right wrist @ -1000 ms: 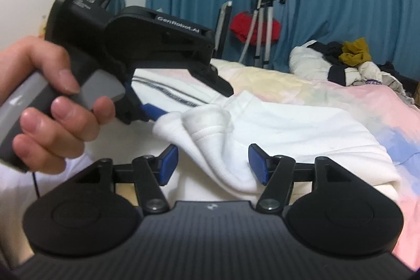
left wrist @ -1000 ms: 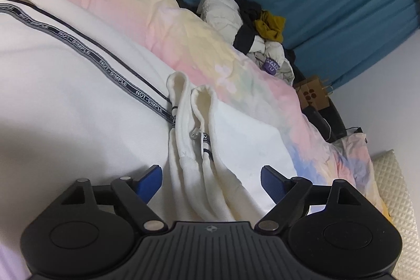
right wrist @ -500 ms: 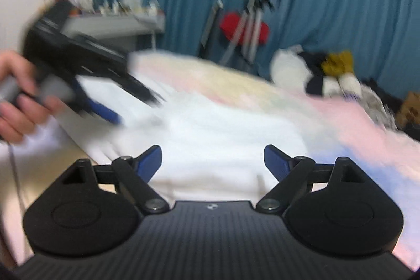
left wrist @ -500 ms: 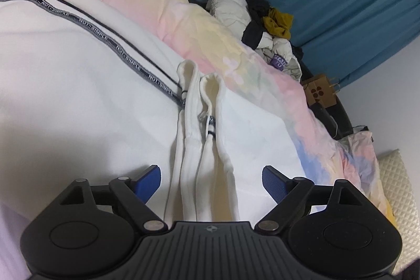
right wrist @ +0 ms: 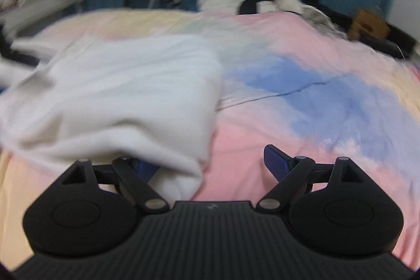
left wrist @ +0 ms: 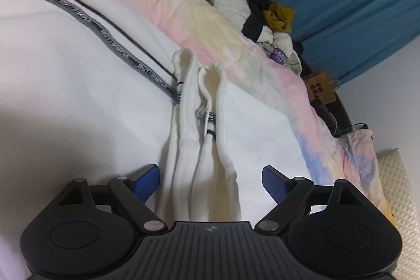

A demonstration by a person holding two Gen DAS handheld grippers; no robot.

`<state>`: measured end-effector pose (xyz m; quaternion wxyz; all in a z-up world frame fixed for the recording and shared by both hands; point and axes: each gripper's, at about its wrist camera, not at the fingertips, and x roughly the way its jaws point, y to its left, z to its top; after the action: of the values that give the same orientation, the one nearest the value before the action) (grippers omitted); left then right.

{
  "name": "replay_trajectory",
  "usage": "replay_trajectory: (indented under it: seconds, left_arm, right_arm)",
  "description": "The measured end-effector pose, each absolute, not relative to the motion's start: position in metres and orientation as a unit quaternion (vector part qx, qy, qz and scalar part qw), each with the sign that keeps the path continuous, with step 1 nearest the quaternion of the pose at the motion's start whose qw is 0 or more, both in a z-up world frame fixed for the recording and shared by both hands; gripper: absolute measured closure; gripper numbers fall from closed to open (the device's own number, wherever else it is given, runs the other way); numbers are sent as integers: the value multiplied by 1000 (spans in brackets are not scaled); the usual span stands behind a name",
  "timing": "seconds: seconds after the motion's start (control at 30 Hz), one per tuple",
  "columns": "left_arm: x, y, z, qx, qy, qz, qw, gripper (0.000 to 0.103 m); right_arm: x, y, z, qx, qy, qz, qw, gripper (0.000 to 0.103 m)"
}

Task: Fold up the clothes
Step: 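Grasp the white socks with the left gripper and lift them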

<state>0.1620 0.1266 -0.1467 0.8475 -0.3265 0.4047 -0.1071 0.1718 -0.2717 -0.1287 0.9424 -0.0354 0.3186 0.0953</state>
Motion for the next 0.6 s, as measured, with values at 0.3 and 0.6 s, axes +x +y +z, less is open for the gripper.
replay_trajectory:
  seconds: [0.3,0.6]
  left_arm:
    - [165,109,-145,-261,402,-93,872,69]
    - [144,127,-116,-290,352,-103,884,83]
  right_arm:
    - [174,-267,-131,-26,280,87,956,17]
    - [173,-273,-136,-36,274,71,958,17]
